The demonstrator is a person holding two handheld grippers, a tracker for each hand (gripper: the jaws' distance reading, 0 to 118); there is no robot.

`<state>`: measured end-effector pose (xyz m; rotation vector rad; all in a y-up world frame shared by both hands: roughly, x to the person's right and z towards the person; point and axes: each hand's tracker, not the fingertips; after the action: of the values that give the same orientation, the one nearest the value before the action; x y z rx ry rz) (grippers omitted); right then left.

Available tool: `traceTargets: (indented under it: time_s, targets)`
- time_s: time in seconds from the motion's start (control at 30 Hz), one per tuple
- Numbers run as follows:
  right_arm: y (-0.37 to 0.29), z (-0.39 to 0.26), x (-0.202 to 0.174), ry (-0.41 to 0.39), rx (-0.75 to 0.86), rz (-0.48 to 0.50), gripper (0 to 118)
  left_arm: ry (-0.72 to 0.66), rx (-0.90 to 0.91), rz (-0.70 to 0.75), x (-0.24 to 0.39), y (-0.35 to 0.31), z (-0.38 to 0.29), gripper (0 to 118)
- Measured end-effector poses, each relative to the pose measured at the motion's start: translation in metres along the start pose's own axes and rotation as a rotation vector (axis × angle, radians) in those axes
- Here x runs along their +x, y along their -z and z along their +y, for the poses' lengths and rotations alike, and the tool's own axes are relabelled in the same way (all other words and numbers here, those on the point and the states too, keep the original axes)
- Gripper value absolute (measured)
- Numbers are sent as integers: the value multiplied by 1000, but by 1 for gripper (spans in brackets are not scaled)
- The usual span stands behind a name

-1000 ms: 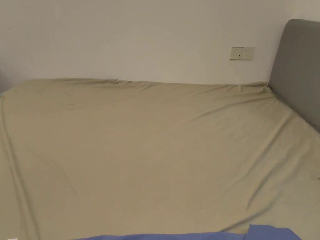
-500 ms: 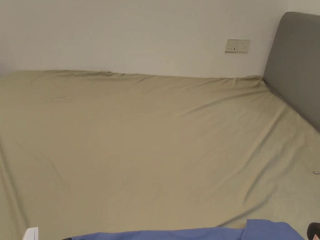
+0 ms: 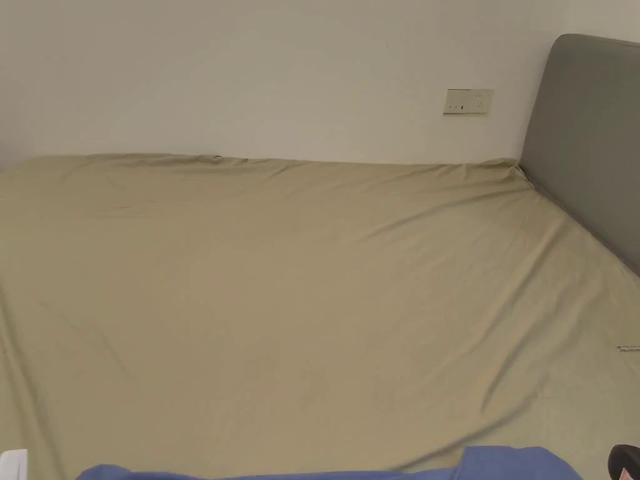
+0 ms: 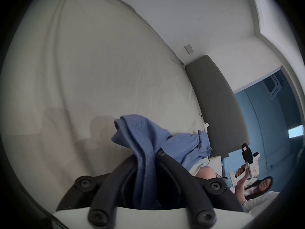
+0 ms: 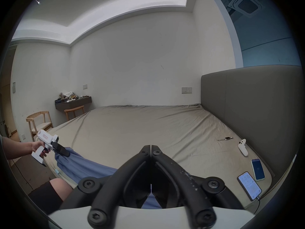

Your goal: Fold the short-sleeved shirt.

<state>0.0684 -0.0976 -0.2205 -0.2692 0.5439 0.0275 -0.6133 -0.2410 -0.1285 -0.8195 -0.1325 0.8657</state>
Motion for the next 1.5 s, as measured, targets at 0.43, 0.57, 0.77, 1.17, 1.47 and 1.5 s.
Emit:
traceTargets:
  time_s: [0.43, 0.57, 0.77, 1.17, 1.47, 1.5]
  targets:
    - [-16, -12, 22, 93, 31, -1, 1, -12, 85, 129, 18, -64, 23, 6]
    - [-23, -11, 25, 99, 48, 0, 1, -4, 28, 41, 55, -33, 11, 6]
    - [-32, -10, 34, 118, 68, 3, 1, -35, -12, -13, 135, 51, -27, 6]
    - [-37, -19, 48, 176, 51, -27, 1, 22, -105, 86, 172, 204, -73, 6]
    - [-40, -19, 49, 177, 45, -34, 1, 22, -14, -32, 174, 197, -75, 104]
    - [-40, -18, 48, 180, 44, -33, 1, 20, -7, -39, 179, 192, -74, 118]
